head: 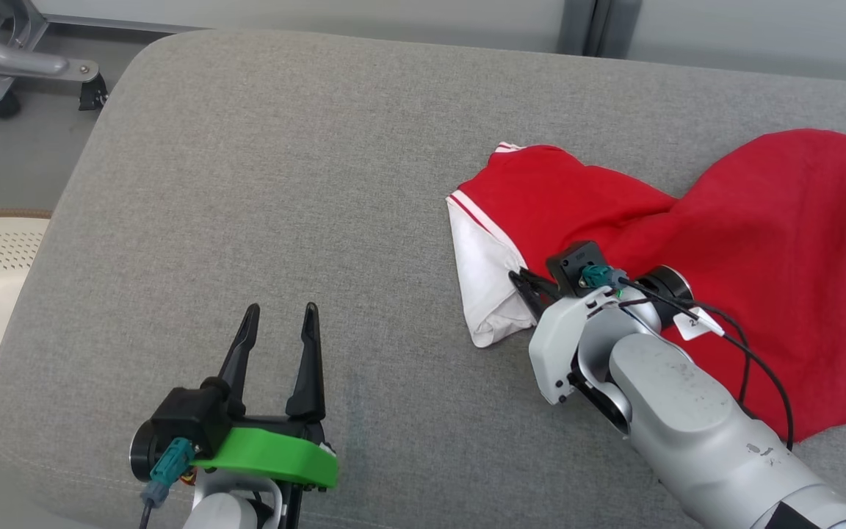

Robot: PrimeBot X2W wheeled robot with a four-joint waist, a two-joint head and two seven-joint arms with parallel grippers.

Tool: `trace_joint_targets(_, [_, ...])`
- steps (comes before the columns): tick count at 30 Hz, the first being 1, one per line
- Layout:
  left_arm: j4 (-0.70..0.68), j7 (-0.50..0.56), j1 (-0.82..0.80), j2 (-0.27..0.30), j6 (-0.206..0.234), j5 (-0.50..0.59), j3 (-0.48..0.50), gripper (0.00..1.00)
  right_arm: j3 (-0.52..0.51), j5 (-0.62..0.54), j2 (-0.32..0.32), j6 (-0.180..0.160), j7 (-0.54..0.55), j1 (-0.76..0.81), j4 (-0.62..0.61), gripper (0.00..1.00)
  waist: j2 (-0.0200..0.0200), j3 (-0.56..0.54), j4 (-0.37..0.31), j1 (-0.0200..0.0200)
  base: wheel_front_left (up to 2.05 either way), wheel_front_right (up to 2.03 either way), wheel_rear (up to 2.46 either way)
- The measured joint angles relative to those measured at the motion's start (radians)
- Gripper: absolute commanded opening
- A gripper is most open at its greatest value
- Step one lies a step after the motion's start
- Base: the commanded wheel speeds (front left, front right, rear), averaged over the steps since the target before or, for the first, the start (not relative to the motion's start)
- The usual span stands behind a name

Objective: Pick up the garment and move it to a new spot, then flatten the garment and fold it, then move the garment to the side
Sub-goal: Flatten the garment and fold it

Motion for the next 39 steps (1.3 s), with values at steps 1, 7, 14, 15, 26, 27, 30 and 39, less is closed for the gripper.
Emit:
trace_joint_targets(1, [0.000, 0.000, 0.000, 0.000, 0.000, 0.000, 0.000, 1.00, -0.001, -0.004, 0.003, 0.000, -0.008, -0.003, 0.001, 0.00, 0.0000, -0.001, 0.001, 0.0000, 0.00, 0.00, 0.00])
trace_joint_targets(7, [0.000, 0.000, -0.001, 0.000, 0.001, 0.000, 0.003, 1.00, 0.056, -0.002, 0.034, 0.000, -0.038, -0.018, -0.024, 0.00, 0.0000, -0.003, 0.001, 0.0000, 0.00, 0.00, 0.00])
trace_joint_targets(14, [-0.005, 0.000, -0.006, 0.000, 0.001, 0.000, 0.008, 1.00, 0.216, 0.053, 0.045, 0.000, -0.030, -0.015, -0.090, 0.00, 0.0000, 0.006, 0.002, 0.0000, 0.00, 0.00, 0.00])
trace_joint_targets(15, [-0.006, 0.000, -0.007, 0.000, 0.001, 0.000, 0.008, 1.00, 0.238, 0.064, 0.045, 0.000, -0.030, -0.014, -0.101, 0.00, 0.0000, 0.007, 0.003, 0.0000, 0.00, 0.00, 0.00])
trace_joint_targets(26, [-0.011, 0.000, -0.011, 0.000, 0.007, -0.003, 0.023, 1.00, 0.344, 0.184, 0.048, 0.000, -0.103, -0.013, -0.174, 1.00, 0.0000, 0.009, -0.012, 0.0000, 0.00, 0.00, 0.00])
trace_joint_targets(27, [-0.012, 0.000, -0.011, 0.000, 0.007, -0.003, 0.024, 1.00, 0.318, 0.188, 0.048, 0.000, -0.116, -0.013, -0.170, 1.00, 0.0000, 0.007, -0.019, 0.0000, 0.00, 0.00, 0.00])
trace_joint_targets(30, [-0.014, 0.000, -0.008, 0.000, 0.007, 0.000, 0.030, 1.00, 0.219, 0.185, 0.042, 0.000, -0.146, -0.012, -0.143, 1.00, 0.0000, -0.001, -0.039, 0.0000, 0.00, 0.00, 0.00])
trace_joint_targets(39, [-0.019, 0.000, 0.018, 0.000, 0.003, 0.013, 0.051, 1.00, -0.176, 0.079, -0.136, 0.000, -0.173, 0.132, -0.096, 1.00, 0.0000, -0.030, -0.128, 0.0000, 0.00, 0.00, 0.00])
